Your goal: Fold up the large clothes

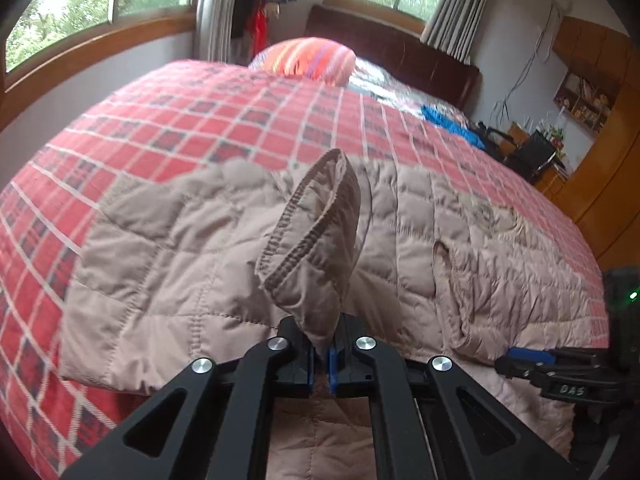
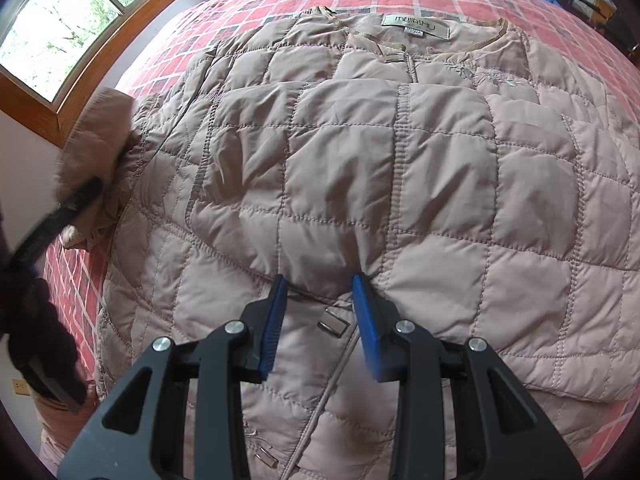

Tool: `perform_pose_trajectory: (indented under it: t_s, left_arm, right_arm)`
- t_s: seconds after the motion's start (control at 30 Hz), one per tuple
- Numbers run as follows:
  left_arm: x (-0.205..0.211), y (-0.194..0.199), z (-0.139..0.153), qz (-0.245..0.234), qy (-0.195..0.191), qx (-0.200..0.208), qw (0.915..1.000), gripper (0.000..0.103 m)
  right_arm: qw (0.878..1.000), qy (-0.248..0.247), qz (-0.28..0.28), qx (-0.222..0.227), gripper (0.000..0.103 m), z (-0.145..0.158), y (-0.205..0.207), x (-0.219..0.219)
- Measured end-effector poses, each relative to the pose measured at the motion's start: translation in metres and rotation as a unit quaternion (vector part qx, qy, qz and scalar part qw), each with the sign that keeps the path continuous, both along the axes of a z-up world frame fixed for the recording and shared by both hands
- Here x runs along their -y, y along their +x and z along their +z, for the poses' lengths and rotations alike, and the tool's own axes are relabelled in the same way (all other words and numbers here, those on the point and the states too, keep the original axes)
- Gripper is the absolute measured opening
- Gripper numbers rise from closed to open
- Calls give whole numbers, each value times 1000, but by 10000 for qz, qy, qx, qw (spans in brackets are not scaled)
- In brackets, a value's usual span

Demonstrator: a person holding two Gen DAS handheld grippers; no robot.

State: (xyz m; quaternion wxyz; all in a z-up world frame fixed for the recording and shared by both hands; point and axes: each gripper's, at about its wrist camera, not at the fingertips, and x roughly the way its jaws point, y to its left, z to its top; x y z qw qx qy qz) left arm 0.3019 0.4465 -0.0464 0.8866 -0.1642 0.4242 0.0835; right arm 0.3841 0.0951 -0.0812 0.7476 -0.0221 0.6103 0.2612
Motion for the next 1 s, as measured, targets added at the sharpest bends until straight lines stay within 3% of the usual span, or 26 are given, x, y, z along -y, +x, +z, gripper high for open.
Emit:
perform_pose_trajectory:
  t_s: [0.17,0.33,0.4,0.5,0.53,0.63,0.67,0.8,0.9,1.0]
  left_arm:
    - [2,1,-19,-315,-294,-210,9989,10]
    - [-4,-42,14,-955,-1062,82,9897,40]
    - [-15,-65,31,-1053,-1311,376,9850,41]
    - [-52,-97,52,-586,-1279,786,9869,48]
    - [-67,-105,55,-331,-1078,877,9897,50]
    - [-106,-112,49,544,-234,610,9964,54]
    - [-117,-110,43,695,-202,459,9963,55]
    - [-151,-102,5,939,-798,-26,9924,55]
    - [-157,-97,-17,804,-1467,-37,9859,58]
    - [-161,-93,-32,869,-1854,2,9788,58]
  right_arm:
    - [10000,34,-27,-28,35,0,1,1]
    - [10000,-35,-48,-39,36,1,1,-3]
    - [10000,-51,-59,-48,36,2,2,-4]
    - [9999,-62,-109,-51,38,7,1,-8]
    - [9999,-15,-134,-63,38,11,0,-10]
    - [9994,313,-11,-124,38,23,-7,-24]
    - [9992,371,83,-124,38,26,-10,-31]
    - [9958,665,517,-351,38,32,-23,-74]
    - [9916,929,715,-555,38,32,-27,-105]
    - [9879,1092,792,-761,38,27,-27,-133]
